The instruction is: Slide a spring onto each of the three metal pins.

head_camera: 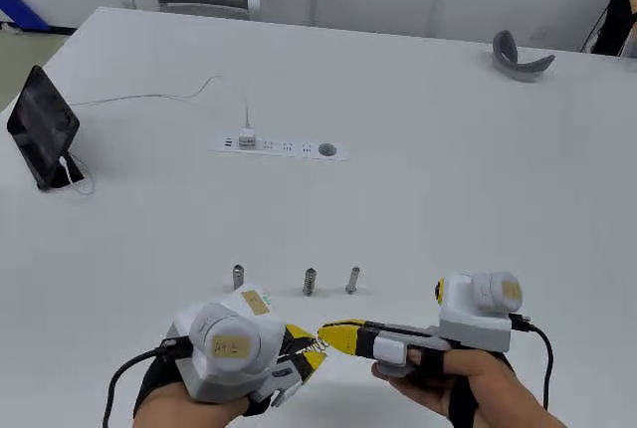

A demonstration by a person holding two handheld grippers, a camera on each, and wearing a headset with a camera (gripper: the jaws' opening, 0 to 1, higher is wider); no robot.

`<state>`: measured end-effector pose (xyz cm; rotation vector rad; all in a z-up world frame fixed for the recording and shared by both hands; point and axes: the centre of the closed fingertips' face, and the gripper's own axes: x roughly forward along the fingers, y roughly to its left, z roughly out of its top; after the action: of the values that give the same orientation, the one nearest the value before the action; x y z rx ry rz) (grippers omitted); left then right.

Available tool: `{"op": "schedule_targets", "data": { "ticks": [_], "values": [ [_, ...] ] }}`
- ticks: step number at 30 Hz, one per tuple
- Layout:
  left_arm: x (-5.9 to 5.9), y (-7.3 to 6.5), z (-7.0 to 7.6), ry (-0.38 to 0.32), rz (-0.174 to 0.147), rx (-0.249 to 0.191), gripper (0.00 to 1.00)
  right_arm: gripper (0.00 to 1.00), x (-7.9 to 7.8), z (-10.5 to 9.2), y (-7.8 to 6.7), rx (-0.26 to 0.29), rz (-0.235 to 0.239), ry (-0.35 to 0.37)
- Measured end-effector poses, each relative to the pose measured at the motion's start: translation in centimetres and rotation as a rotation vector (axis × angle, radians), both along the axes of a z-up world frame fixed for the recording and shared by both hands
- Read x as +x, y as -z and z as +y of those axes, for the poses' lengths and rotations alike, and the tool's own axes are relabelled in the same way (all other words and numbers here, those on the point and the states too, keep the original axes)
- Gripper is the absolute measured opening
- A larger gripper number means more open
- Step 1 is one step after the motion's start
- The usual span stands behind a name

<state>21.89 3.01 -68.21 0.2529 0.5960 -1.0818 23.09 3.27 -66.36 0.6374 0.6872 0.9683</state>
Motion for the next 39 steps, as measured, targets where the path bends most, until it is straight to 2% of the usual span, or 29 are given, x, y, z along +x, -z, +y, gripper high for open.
{"op": "schedule_targets", "data": {
  "ticks": [7,15,24,32,39],
  "values": [
    [0.0,0.1,0.0,0.003,0.007,-0.01,0.1,0.12,0.0,0.1,0.1,-0.041,-0.017,-0.024],
    [-0.2,0.6,0.0,0.025,0.024,-0.012,0.1,0.12,-0.6,0.6,0.4,-0.2,-0.094,-0.151],
    [-0.1,0.5,-0.2,0.054,0.033,-0.025,0.1,0.12,-0.6,1.0,0.1,-0.322,-0.16,-0.252],
    [-0.8,0.6,-0.4,0.12,0.035,-0.026,0.1,0.12,-1.6,0.9,0.4,-0.424,-0.208,-0.404],
    [-1.6,0.2,-1.0,0.199,0.018,-0.044,0.1,0.12,-2.8,0.7,0.2,-0.529,-0.295,-0.589]
  ]
}}
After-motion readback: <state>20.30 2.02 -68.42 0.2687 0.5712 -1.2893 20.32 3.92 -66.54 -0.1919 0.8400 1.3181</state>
